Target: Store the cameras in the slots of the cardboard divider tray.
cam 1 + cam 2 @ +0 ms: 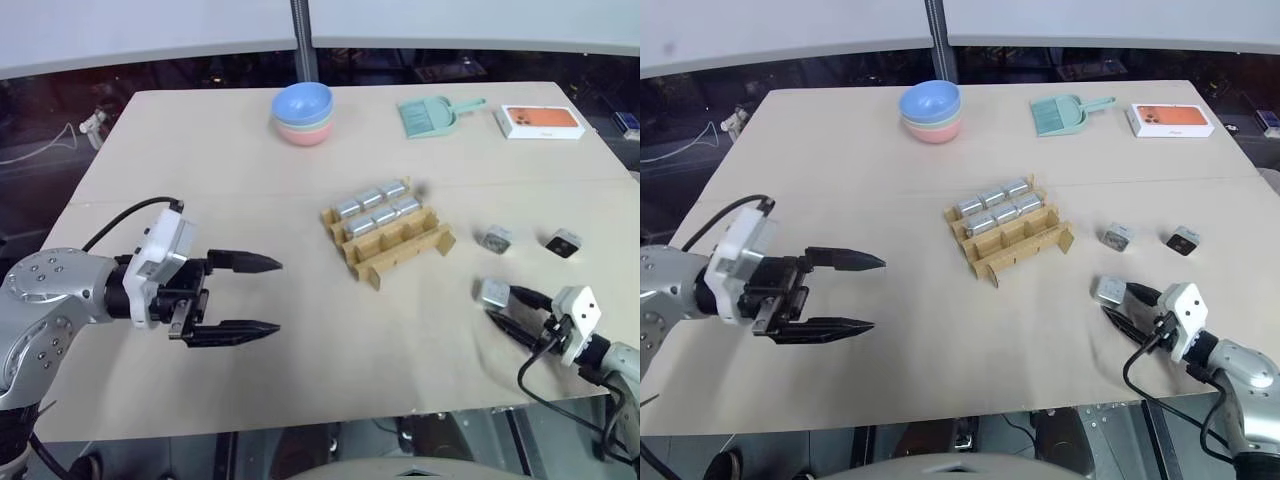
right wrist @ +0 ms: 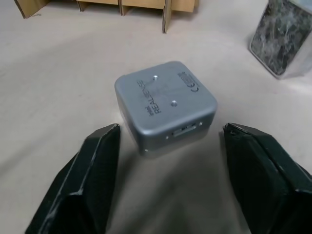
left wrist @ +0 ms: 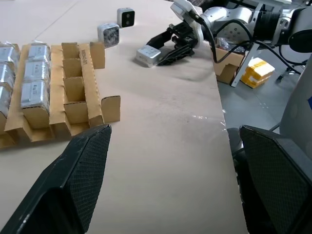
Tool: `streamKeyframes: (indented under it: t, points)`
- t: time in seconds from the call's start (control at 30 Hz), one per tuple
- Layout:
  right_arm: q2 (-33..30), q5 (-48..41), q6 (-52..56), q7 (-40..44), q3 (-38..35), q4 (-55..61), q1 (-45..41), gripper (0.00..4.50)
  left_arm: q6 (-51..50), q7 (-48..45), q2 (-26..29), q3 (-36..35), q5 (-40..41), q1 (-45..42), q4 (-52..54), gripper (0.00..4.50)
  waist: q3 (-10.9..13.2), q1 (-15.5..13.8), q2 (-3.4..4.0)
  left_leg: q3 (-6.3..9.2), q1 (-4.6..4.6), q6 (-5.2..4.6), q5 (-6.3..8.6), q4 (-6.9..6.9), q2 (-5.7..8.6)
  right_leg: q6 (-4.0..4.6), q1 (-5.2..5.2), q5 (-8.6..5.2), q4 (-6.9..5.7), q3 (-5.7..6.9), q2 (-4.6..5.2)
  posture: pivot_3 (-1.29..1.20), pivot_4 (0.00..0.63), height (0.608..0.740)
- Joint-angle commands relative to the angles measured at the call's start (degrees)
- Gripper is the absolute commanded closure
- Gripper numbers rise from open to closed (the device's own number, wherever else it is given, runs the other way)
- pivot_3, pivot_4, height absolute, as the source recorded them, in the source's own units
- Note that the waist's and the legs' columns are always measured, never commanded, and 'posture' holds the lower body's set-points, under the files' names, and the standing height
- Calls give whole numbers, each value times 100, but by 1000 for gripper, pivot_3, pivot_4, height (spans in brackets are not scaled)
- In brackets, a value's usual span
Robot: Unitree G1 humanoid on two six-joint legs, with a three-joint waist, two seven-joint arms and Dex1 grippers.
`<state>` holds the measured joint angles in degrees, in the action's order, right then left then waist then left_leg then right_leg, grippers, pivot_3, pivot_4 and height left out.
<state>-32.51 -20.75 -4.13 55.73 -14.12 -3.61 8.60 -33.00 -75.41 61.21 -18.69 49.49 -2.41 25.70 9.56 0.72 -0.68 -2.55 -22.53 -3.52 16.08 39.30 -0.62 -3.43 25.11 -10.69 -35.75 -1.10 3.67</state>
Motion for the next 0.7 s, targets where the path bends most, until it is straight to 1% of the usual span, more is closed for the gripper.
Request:
streamKeyframes:
  t: [0.03, 0.23, 0.43, 0.53, 0.57, 0.6, 0.7]
  points:
    - [-13, 14, -162, -28, -4, -42, -51, 1159, 22, -23, 15, -157, 11, -2, 88, 118, 0, -2, 0, 0, 0, 0, 0, 0, 0, 0, 0, 0, 0, 0, 0, 0, 150, 740]
    - [-46, 46, -254, -48, 13, -174, -227, 1159, 36, -25, 16, -172, -13, 17, 64, 118, 0, 0, 0, -3, 1, 0, 0, 1, 0, 0, 0, 0, -1, -3, 0, 0, 150, 740]
    - [-67, 5, -231, 76, 64, -159, -209, 1159, 40, -23, 6, -189, -11, 54, 78, 118, 0, -1, 0, -3, 1, 0, 0, 0, 0, 1, 0, 0, -2, -3, 0, 0, 150, 740]
    - [-28, 6, -293, 65, 64, -130, -174, 2044, 38, -24, 6, -213, -7, 96, 94, 118, 0, -2, 0, -2, 1, 0, 0, 0, 1, 1, 0, 0, -2, -3, 0, 0, 150, 740]
    - [-21, 3, -300, 60, 64, -126, -168, 2501, 39, -23, 6, -218, -7, 105, 96, 118, 0, -2, 0, -2, 1, 0, 0, 0, 0, 1, 0, 0, -2, -3, 0, 0, 150, 740]
    - [-19, -3, -305, 56, 66, -122, -160, 2821, 37, -13, 3, -219, -11, 116, 98, 118, 0, -2, 0, -3, 1, 0, 0, 0, 1, 1, 0, 0, -2, -3, 0, 0, 150, 740]
    - [-21, -12, -309, 33, 74, -110, -146, 2818, -40, 89, -49, -224, 61, 136, 106, 118, 0, -2, 0, -2, 1, 0, 0, 0, 1, 1, 0, 0, -2, -3, 0, 0, 150, 740]
